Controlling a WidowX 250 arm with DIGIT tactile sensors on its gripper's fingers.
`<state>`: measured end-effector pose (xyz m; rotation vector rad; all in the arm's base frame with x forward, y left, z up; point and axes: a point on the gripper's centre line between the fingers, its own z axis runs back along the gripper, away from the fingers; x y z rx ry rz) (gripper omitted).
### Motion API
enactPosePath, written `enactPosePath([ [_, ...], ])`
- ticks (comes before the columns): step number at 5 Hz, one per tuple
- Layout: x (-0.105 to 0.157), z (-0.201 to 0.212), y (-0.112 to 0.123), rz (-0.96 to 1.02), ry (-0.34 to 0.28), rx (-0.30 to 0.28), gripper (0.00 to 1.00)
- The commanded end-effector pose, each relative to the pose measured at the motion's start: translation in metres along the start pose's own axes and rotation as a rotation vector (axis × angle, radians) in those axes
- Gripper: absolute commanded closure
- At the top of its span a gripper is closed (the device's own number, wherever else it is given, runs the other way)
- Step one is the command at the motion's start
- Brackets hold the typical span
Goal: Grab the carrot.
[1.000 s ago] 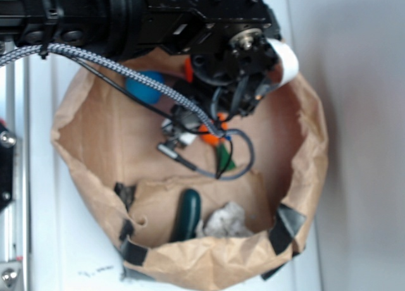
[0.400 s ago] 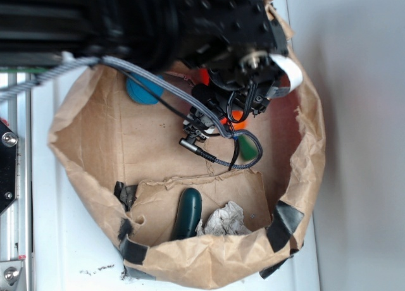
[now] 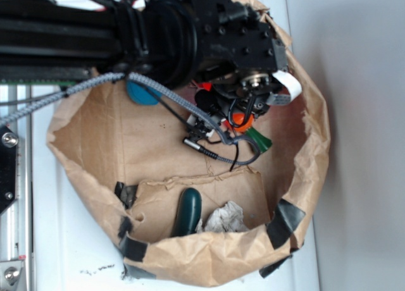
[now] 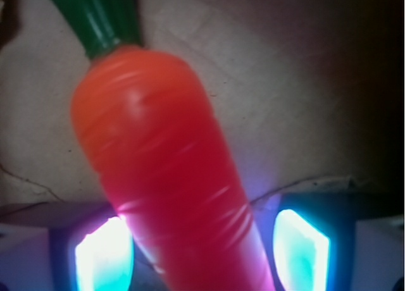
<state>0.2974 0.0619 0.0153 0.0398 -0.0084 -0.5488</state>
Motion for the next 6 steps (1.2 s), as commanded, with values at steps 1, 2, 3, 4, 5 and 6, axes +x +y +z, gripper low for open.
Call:
enactPosePath([
  [1, 0.002, 0.065, -0.015, 0.028, -0.175, 0.041, 1.0],
  [2, -0.001, 0.096, -0.028, 0.031, -0.223, 0.009, 1.0],
  [3, -0.004, 0.131, -0.043, 0.027, -0.264, -0.014, 1.0],
  [4, -0.003, 0.148, -0.049, 0.082, -0.244, -0.013, 1.0],
  [5, 0.001, 0.16, -0.063, 0.133, -0.178, 0.013, 1.0],
  [6, 0.002, 0.162, -0.064, 0.152, -0.157, -0.015, 1.0],
])
